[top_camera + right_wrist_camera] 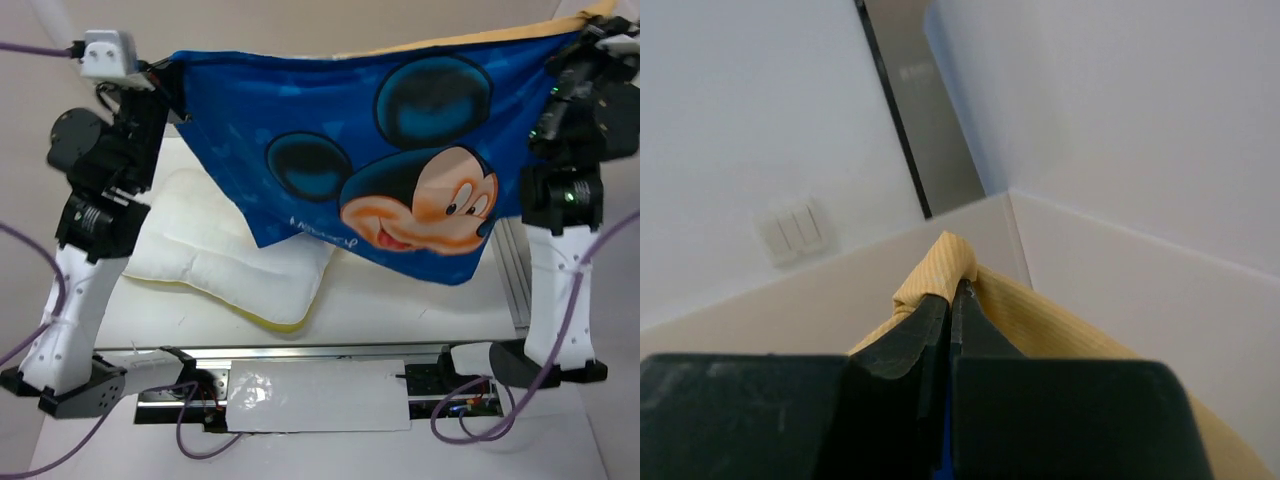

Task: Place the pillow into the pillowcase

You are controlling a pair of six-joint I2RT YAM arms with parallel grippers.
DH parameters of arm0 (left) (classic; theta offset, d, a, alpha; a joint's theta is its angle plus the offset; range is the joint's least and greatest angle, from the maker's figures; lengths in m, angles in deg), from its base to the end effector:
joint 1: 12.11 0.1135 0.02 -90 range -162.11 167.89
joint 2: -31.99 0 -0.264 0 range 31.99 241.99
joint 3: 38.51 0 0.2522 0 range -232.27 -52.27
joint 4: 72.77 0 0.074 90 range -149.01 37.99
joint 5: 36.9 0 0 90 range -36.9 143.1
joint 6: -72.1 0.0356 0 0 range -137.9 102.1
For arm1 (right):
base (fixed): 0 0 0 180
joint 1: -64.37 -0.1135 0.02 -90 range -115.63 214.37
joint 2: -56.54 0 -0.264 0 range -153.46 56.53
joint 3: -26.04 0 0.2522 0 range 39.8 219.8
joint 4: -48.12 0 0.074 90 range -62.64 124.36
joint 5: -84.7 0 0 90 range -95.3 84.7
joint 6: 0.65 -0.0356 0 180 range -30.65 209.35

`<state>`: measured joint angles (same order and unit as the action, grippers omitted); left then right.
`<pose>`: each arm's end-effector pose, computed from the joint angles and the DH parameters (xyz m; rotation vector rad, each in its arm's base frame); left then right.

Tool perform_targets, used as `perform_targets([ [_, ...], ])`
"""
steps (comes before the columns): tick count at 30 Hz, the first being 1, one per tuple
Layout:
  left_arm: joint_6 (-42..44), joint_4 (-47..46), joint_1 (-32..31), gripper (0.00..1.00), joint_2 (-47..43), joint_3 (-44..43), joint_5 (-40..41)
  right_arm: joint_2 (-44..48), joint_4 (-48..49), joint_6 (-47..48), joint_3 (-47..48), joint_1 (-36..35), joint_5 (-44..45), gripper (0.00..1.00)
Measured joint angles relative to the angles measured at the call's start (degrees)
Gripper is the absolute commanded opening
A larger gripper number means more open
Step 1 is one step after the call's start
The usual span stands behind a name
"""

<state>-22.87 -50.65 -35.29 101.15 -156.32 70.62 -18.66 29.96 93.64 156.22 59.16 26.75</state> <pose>0.1782 -0.0647 0.5978 -0.0966 1.1306 -0.2684 0.1817 -0.0024 0.6377 0.4415 0.9426 -0.2448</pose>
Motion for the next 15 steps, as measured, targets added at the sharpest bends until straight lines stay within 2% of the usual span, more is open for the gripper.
perform_targets([
  [3,-1.07,-0.46,0.79,0.00,8.31,-4.44,-1.25,-6.64,0.17,-0.46,-0.55,0.24,-0.24,0.00],
  [6,-2.84,0.42,2.01,0.00,21.97,-14.62,-1.81,-18.73,0.37,-1.33,4.09,0.24,-0.37,0.00],
  [10,-8.48,3.45,6.16,0.00,45.13,-36.61,-4.98,-41.46,-1.29,-1.57,23.08,0.24,1.11,0.00],
  [12,-10.58,3.45,8.20,0.00,49.86,-39.26,-7.13,-48.28,1.49,0.11,27.93,0.24,2.62,0.00],
  [15,-14.58,2.47,10.86,0.00,50.29,-36.61,-9.92,-50.31,4.61,3.17,28.15,0.24,4.46,0.00],
])
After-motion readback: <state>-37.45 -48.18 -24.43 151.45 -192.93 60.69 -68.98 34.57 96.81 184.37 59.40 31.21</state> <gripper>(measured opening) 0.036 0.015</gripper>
